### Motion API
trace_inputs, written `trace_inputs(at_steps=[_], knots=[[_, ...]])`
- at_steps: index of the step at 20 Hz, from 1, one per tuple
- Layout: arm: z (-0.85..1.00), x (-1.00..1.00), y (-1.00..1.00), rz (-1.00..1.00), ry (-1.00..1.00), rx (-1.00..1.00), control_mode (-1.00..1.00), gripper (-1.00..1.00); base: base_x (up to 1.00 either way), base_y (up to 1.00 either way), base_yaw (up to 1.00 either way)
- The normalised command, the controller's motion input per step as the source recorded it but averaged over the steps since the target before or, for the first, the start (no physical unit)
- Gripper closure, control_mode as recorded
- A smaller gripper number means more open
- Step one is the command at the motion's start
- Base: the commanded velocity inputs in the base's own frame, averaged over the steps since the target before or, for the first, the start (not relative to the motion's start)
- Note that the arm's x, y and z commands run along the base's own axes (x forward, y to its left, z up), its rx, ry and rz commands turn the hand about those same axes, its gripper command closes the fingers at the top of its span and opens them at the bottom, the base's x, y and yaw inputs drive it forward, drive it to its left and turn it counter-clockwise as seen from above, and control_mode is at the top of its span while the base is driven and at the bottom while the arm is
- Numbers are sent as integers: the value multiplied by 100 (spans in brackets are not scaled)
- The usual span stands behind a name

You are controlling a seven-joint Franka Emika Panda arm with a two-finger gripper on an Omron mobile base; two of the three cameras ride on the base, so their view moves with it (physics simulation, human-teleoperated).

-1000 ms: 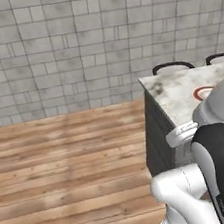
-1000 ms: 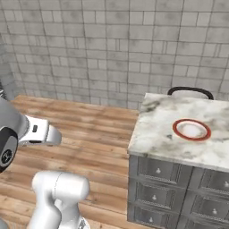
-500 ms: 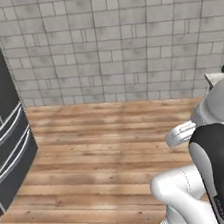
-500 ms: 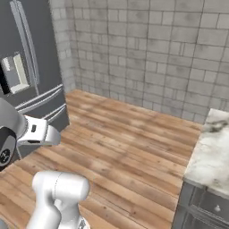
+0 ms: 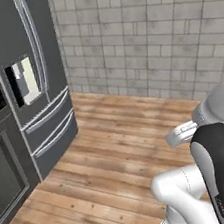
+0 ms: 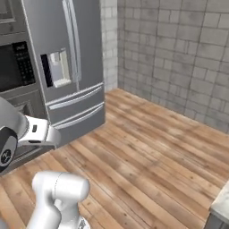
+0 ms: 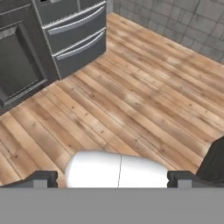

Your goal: Move the bowls from the cabinet to the plates on the dining table.

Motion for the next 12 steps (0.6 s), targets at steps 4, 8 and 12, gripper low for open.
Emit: trace_inputs(at_steps=[4,8,12], knots=[[0,0,0,0,0,0,100,-100,1,34,48],[0,0,0,0,0,0,100,-100,2,29,47],[0,0,0,0,0,0,100,-100,3,37,46]])
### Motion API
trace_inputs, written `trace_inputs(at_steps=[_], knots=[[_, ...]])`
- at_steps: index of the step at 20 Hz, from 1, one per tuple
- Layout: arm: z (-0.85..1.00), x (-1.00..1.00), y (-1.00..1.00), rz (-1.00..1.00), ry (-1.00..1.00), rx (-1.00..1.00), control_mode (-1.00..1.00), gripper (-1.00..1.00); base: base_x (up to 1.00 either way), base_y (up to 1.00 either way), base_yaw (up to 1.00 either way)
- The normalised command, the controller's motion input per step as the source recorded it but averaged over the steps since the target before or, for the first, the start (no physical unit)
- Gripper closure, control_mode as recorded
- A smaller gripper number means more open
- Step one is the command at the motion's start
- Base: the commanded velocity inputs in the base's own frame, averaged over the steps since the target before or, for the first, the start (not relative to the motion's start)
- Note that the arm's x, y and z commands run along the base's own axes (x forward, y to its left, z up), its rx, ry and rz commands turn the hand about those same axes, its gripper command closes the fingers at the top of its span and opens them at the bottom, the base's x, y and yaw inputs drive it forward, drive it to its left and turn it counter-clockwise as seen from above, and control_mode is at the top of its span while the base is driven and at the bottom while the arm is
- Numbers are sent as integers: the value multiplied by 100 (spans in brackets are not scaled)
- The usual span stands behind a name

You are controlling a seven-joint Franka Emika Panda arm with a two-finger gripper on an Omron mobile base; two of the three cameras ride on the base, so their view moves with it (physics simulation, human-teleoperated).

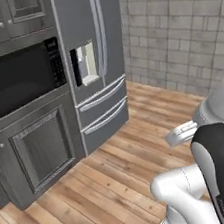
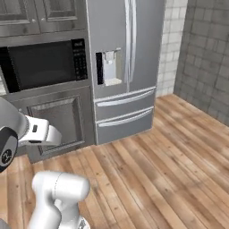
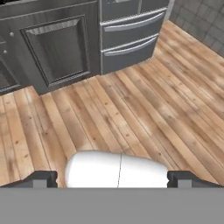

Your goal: Move the bowls from the cabinet to the plates on the dining table.

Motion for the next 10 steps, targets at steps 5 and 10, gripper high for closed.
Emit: trace_inputs(at_steps=[5,10], knots=[[0,0,0,0,0,0,100,-100,5,42,40],[0,0,0,0,0,0,100,-100,0,47,33]])
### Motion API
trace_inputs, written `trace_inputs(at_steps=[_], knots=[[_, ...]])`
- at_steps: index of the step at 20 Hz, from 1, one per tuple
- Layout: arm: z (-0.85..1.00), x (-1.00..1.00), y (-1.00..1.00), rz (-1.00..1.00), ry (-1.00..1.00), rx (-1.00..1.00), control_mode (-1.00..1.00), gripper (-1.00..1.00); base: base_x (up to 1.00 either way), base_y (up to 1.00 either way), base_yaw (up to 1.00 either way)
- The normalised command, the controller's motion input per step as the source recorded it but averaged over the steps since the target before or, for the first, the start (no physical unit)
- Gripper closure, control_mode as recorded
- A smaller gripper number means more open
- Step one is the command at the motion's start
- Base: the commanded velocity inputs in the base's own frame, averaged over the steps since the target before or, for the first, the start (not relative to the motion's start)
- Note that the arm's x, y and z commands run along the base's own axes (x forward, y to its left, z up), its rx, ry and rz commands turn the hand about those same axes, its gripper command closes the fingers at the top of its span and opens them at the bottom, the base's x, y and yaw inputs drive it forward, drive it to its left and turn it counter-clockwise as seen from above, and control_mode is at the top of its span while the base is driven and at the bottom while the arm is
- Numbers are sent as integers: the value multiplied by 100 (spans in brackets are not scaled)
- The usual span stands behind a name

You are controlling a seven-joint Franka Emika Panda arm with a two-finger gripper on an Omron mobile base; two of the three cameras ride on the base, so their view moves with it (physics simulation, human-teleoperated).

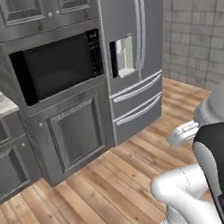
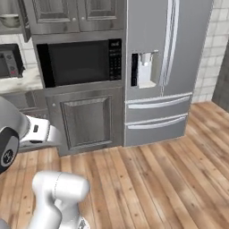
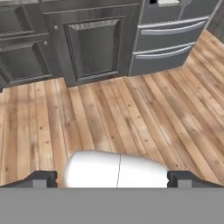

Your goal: Move the bowls from the cabinet to the plates on the dining table.

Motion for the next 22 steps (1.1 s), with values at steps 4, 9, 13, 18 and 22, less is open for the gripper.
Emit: trace_inputs(at_steps=[4,9,13,18,22], knots=[[0,0,0,0,0,0,100,-100,4,73,17],[0,0,0,0,0,0,100,-100,3,78,10],[0,0,0,0,0,0,100,-100,22,83,7],[0,0,0,0,0,0,100,-100,52,74,14],[0,0,0,0,0,0,100,-100,64,61,21]])
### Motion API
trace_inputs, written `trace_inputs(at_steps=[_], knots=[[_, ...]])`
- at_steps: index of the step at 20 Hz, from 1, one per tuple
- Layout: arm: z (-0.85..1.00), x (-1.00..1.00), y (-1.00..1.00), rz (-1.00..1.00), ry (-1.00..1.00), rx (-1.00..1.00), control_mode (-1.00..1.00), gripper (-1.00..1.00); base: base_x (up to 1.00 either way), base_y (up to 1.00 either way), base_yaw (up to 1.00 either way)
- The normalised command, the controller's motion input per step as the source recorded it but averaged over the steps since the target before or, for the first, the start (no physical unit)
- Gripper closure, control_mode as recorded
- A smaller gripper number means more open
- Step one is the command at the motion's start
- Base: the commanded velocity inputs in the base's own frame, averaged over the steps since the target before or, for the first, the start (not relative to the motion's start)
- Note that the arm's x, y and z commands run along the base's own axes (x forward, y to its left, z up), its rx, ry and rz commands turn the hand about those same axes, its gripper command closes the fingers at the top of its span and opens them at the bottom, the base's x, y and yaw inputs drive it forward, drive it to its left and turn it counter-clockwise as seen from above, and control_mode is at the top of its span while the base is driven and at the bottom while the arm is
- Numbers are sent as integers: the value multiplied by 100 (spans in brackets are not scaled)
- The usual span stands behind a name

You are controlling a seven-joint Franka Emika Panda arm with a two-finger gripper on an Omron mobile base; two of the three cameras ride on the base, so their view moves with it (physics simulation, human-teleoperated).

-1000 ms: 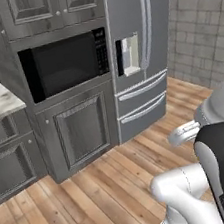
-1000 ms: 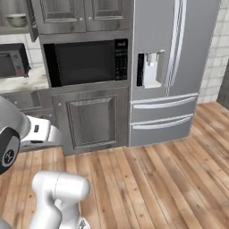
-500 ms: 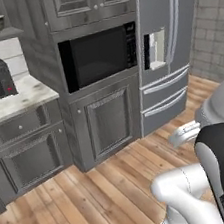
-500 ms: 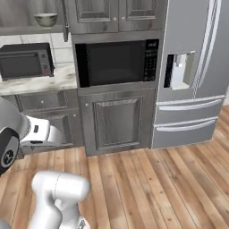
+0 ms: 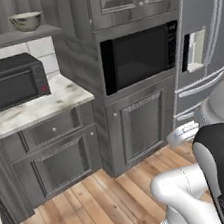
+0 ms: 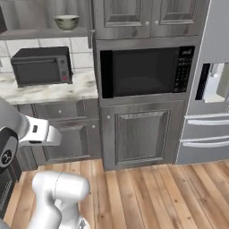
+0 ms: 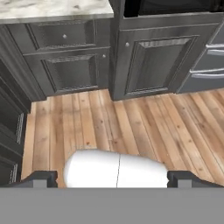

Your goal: Move the bowls from the cabinet to the plates on the dining table.

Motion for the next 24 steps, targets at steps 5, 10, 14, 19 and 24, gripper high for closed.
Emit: trace_inputs(at_steps=[5,10,14,19,24], knots=[[0,0,0,0,0,0,100,-100,46,44,21],[0,0,0,0,0,0,100,-100,36,38,24],[0,0,0,0,0,0,100,-100,35,38,27],[0,0,0,0,0,0,100,-100,42,27,31],[0,0,0,0,0,0,100,-100,40,19,24]])
